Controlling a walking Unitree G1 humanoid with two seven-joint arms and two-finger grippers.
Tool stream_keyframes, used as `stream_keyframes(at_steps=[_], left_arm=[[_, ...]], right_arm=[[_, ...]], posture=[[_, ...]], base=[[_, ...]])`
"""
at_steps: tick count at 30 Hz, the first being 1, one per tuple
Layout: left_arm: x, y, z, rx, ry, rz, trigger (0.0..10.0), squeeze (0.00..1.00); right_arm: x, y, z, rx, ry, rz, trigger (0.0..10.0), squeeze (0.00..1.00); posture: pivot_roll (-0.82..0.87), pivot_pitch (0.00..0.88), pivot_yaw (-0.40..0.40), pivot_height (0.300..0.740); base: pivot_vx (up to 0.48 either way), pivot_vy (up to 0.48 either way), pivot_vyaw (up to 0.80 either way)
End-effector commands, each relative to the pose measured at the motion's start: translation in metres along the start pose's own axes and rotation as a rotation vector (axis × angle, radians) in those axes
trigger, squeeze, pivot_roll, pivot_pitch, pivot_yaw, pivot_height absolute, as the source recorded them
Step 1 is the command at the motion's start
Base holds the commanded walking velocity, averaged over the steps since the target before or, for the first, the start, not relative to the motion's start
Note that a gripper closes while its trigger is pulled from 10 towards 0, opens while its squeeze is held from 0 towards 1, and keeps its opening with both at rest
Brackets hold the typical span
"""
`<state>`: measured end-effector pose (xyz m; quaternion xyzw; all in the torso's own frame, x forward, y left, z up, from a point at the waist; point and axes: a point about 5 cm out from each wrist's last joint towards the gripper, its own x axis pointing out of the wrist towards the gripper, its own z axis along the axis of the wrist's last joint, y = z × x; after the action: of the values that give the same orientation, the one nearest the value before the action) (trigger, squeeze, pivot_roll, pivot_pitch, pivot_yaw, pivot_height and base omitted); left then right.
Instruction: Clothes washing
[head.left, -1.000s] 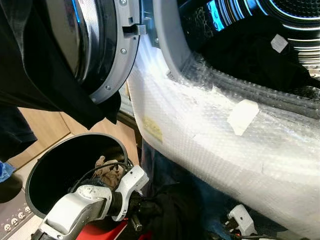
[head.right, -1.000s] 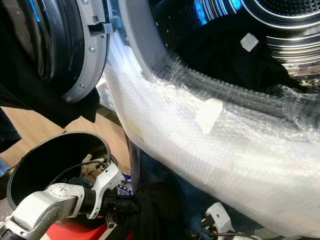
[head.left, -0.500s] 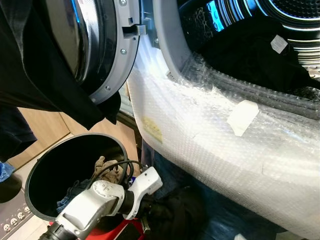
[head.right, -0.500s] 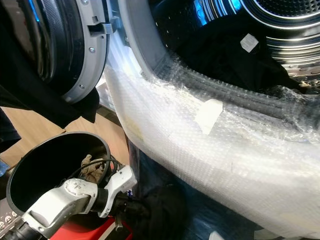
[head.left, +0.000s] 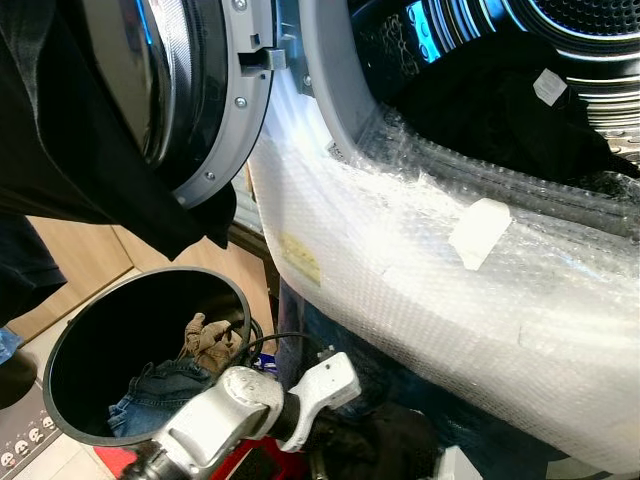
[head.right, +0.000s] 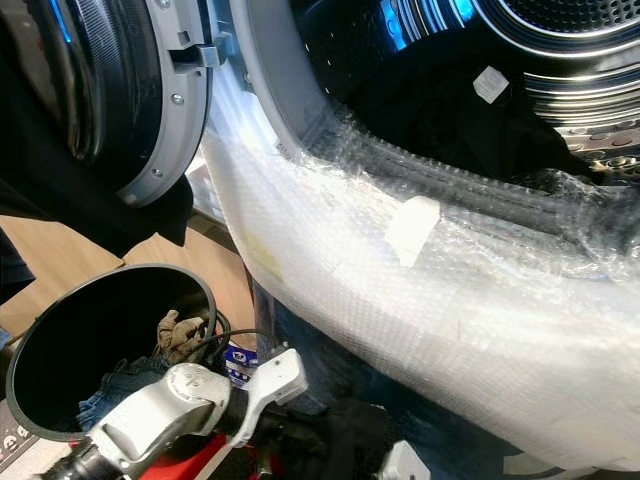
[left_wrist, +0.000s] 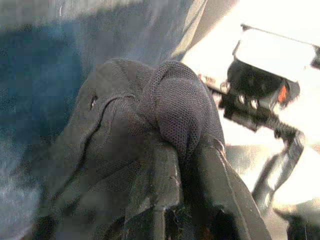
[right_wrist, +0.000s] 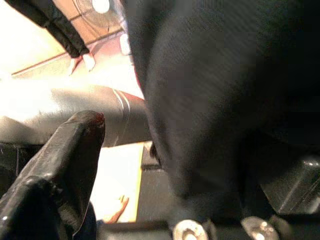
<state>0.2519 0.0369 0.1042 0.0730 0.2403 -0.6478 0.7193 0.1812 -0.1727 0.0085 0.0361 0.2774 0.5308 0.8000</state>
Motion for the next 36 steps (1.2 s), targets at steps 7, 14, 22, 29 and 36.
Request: stream_keyframes(at_steps=[7,14,22,29,36], left_arm=[[0.018,-0.007,0.009,0.038,-0.035,-0.023,0.0,0.0],[0.027,-0.011,0.013,0.026,-0.065,-0.033,0.0,0.0],[0.024,-0.008,0.012,0.026,-0.062,-0.019,0.0,0.0],[0.025,-0.004,0.018,0.028,-0.068,0.001,0.0,0.0],[0.023,-0.006,0.024,0.028,-0.09,-0.008,0.0,0.0]], right_arm=[[0.006,0.008,0.01,0.014,-0.029,-0.059,10.0,1.0],[0.026,-0.011,0.021,0.088,-0.133,-0.32,10.0,0.0],[0.033,-0.004,0.022,0.151,-0.177,-0.328,10.0,0.0],[0.032,-0.009,0.017,0.129,-0.145,-0.348,10.0,0.0],[0.026,-0.014,0.009,0.143,-0.118,-0.385,0.0,0.0]], posture=[[-0.01,0.121,-0.013,0.74],[0.0,0.112,-0.019,0.74],[0.0,0.125,-0.017,0.74],[0.0,0.116,-0.017,0.74],[0.01,0.119,-0.016,0.74]], base=[[0.0,0.0,0.0],[0.0,0.0,0.0],[0.0,0.0,0.0],[0.0,0.0,0.0],[0.0,0.0,0.0]])
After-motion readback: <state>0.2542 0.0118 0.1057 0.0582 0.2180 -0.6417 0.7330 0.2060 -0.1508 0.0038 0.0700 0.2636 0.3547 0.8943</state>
